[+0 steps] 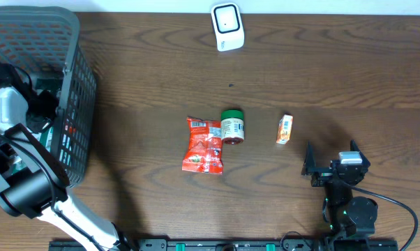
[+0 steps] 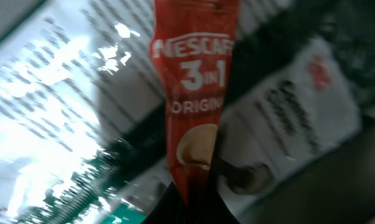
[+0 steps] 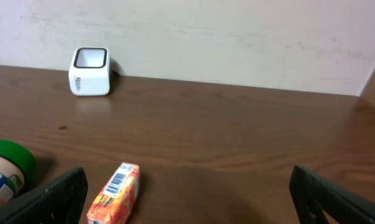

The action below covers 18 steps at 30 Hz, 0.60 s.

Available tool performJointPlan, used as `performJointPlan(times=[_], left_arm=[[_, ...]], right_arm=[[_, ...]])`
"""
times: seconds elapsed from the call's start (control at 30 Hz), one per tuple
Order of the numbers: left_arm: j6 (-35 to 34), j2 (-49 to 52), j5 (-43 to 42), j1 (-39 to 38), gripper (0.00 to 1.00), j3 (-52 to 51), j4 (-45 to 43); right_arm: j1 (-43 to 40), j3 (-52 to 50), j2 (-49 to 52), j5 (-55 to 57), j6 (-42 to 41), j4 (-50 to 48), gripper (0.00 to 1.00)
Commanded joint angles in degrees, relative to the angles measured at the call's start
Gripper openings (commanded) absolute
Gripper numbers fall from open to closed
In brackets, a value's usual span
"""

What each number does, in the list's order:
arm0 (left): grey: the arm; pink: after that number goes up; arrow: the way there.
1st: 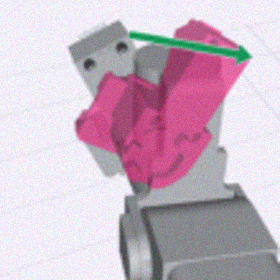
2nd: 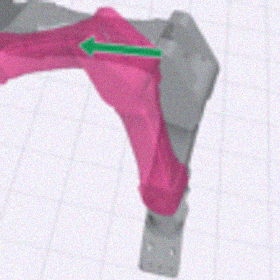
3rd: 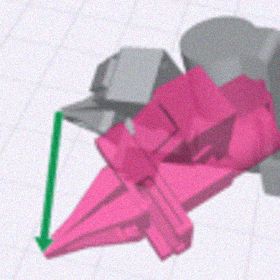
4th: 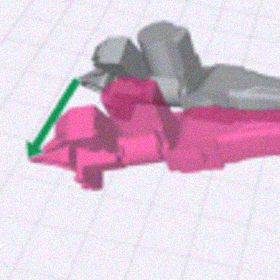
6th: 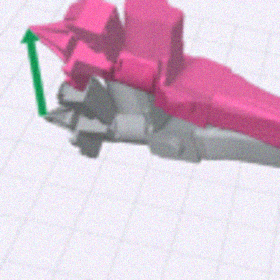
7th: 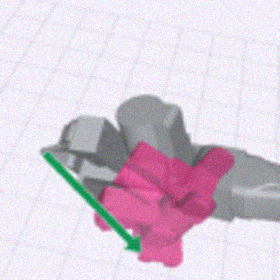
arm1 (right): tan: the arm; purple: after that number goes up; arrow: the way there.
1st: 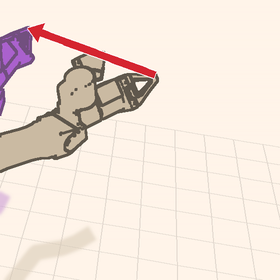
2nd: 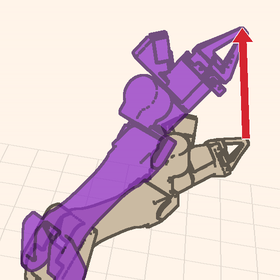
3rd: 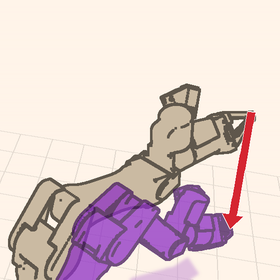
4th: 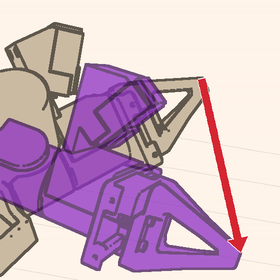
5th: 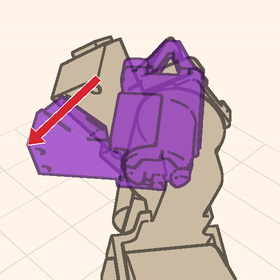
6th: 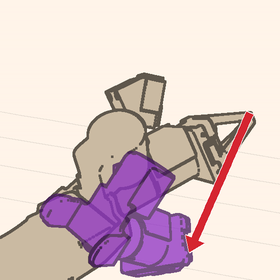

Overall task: Scan the item barcode
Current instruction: 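Return the left gripper into the basket and grasp the red Nescafe stick, then carry the Nescafe stick out and lay it beside the tissue pack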

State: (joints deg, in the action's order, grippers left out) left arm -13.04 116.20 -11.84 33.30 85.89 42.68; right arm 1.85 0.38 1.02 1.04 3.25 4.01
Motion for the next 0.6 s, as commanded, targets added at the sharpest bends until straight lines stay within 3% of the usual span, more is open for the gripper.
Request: performJointPlan(times=[0.0,0.37,0.57], left_arm=[[0.1,-5.4,-5.1,-0.2,0.07,3.0,0.9],[-7.4,-36.6,-5.5,-2.0,0.07,3.0,6.2],[-7.5,-50.5,-5.6,-15.9,0.07,2.4,18.2]], right_arm=[[0.0,-0.1,-0.3,0.0,0.5,0.2,0.99],[0.0,-0.1,-0.3,-0.1,0.5,0.2,0.99],[0.0,-0.1,-0.3,-0.1,0.5,0.2,0.99]])
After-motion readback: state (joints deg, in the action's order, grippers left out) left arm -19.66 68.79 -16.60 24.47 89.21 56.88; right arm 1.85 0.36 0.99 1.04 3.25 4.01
